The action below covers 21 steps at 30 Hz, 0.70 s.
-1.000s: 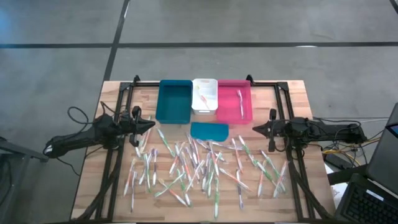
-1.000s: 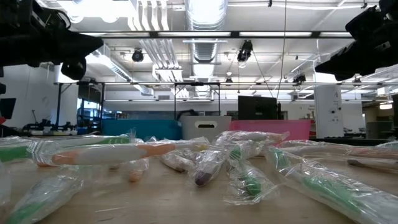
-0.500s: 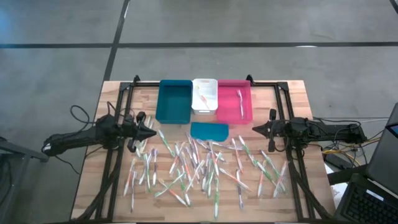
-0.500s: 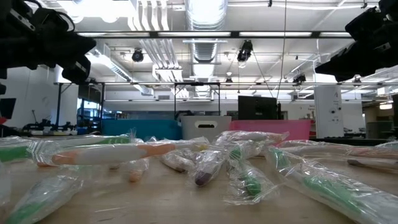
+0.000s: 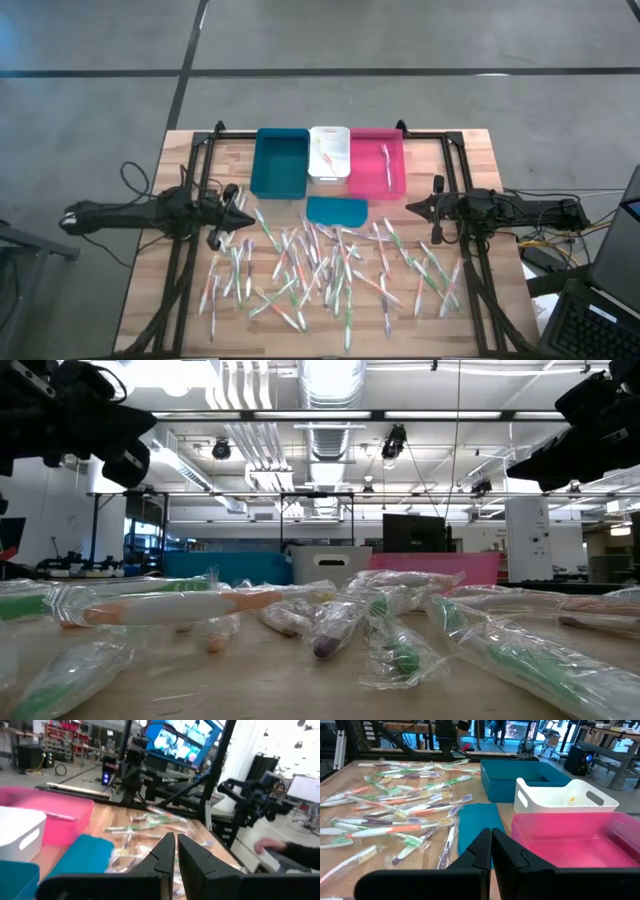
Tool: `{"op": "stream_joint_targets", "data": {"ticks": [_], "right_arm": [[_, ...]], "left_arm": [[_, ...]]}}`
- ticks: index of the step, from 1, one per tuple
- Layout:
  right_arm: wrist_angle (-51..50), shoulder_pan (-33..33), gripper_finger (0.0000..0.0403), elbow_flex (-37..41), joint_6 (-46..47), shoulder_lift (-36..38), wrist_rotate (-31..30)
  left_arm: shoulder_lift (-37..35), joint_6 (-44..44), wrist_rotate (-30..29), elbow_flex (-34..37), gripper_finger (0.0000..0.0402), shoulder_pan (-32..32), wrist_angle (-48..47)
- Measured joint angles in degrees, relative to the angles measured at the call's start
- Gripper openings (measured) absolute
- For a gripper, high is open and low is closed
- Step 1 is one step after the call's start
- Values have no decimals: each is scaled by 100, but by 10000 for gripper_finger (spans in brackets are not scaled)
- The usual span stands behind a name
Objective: Pick & Place Toothbrushes
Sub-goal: Put the green toothbrush into the blue bin
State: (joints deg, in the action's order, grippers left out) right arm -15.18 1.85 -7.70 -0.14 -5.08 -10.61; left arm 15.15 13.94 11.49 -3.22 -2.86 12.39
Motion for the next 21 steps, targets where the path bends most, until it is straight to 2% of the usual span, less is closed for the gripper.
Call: {"op": "stream_joint_targets", "data": {"ticks": [9, 15, 21], "right_arm": [[0, -2, 8, 0, 7, 1, 0], [0, -1, 8, 0, 5, 1, 0], [0, 0, 8, 0, 3, 2, 0]], "left_arm": [[288, 69, -519, -13, 25, 7, 506], [563, 264, -1404, -562, 25, 7, 343], [1174, 678, -2571, -1266, 25, 7, -548]]}}
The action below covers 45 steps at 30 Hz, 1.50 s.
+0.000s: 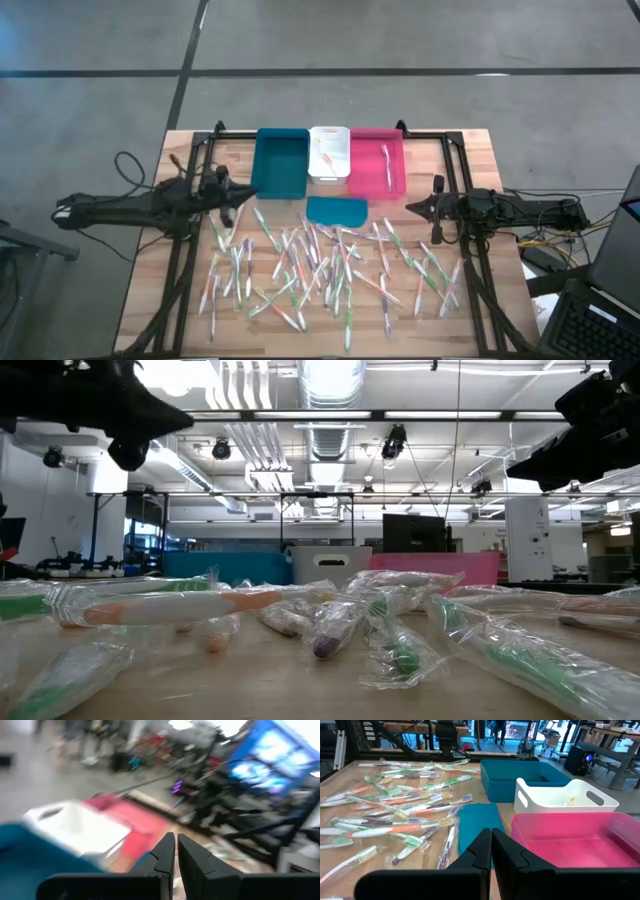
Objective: Pick & Place Toothbrushes
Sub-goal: Put the green toothbrush into the blue bin
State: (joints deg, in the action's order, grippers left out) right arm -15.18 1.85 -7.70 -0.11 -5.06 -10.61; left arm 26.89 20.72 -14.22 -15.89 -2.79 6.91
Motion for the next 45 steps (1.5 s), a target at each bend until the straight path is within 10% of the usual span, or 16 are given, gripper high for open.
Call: {"op": "stream_joint_targets", "data": {"ticks": [18, 29, 45], "right_arm": [[2, 2, 8, 0, 3, -2, 2], [0, 2, 8, 0, 8, -2, 2], [2, 2, 8, 0, 8, -2, 2]], "left_arm": [[3506, 3838, -1297, -4096, 5, 53, -5857], [5314, -1434, 312, -5081, 6, 112, -6836], [5933, -4036, 223, -4979, 156, 90, -7542]]}}
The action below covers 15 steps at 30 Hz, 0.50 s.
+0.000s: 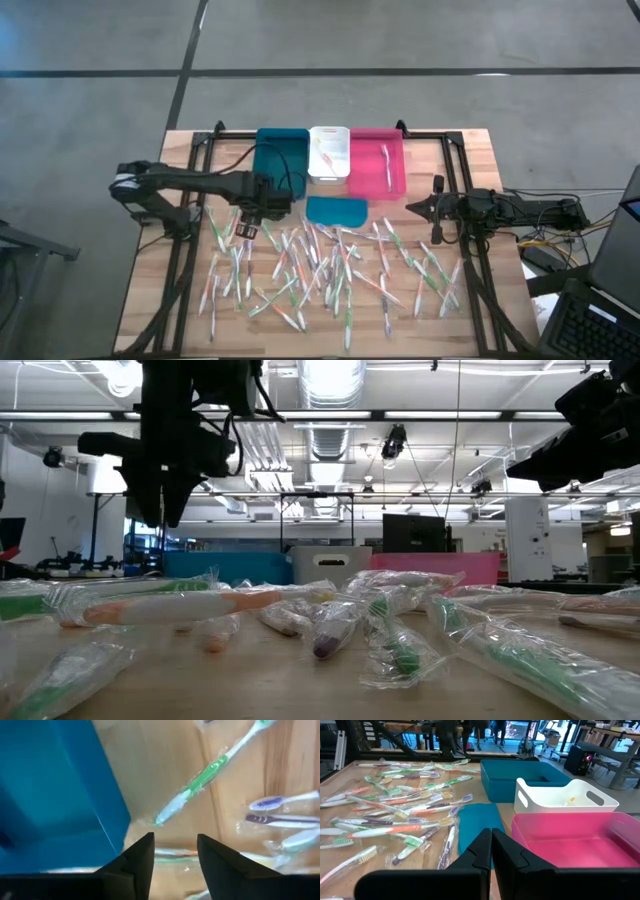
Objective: Pick & Place Toothbrushes
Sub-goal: Put the green toothbrush into the blue bin
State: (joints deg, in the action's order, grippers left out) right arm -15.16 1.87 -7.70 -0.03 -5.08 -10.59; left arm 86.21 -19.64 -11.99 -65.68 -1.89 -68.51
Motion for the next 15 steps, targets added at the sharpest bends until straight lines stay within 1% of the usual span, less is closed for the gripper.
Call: {"op": "stream_joint_targets", "data": {"ticks": [3, 8, 15], "right_arm": [[-1, 0, 8, 0, -2, 0, 0], [0, -2, 8, 0, 0, 0, 0], [-1, -2, 8, 0, 0, 1, 0]], "left_arm": [[-11, -591, 2, 227, 159, -4, 343], [-13, -1337, 8, 755, 160, -4, 906], [-13, -1764, 85, 1300, 160, -3, 1463]]}}
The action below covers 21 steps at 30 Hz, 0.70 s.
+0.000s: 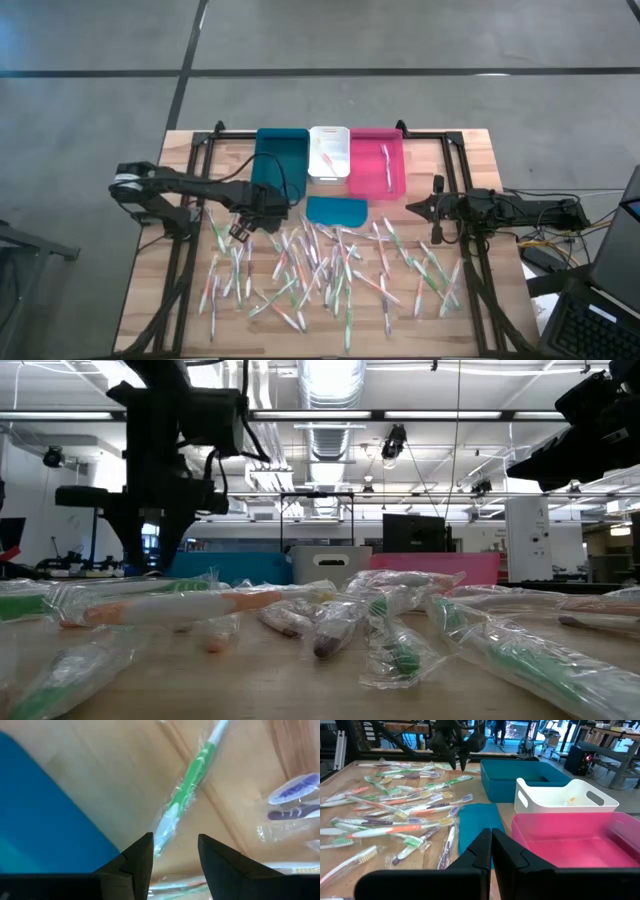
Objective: Pick & Place Toothbrushes
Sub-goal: Put the green toothbrush into the blue bin
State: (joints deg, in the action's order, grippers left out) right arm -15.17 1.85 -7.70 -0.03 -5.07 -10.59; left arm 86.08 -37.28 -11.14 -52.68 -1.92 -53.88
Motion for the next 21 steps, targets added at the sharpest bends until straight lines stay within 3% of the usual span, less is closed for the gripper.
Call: {"op": "stream_joint_targets", "data": {"ticks": [12, 21], "right_arm": [[-1, 0, 8, 0, -2, -1, 0], [0, 0, 8, 0, -2, 0, -2]], "left_arm": [[207, -519, 190, 536, 157, -1, 955], [543, -900, 386, 544, 127, -5, 1162]]}}
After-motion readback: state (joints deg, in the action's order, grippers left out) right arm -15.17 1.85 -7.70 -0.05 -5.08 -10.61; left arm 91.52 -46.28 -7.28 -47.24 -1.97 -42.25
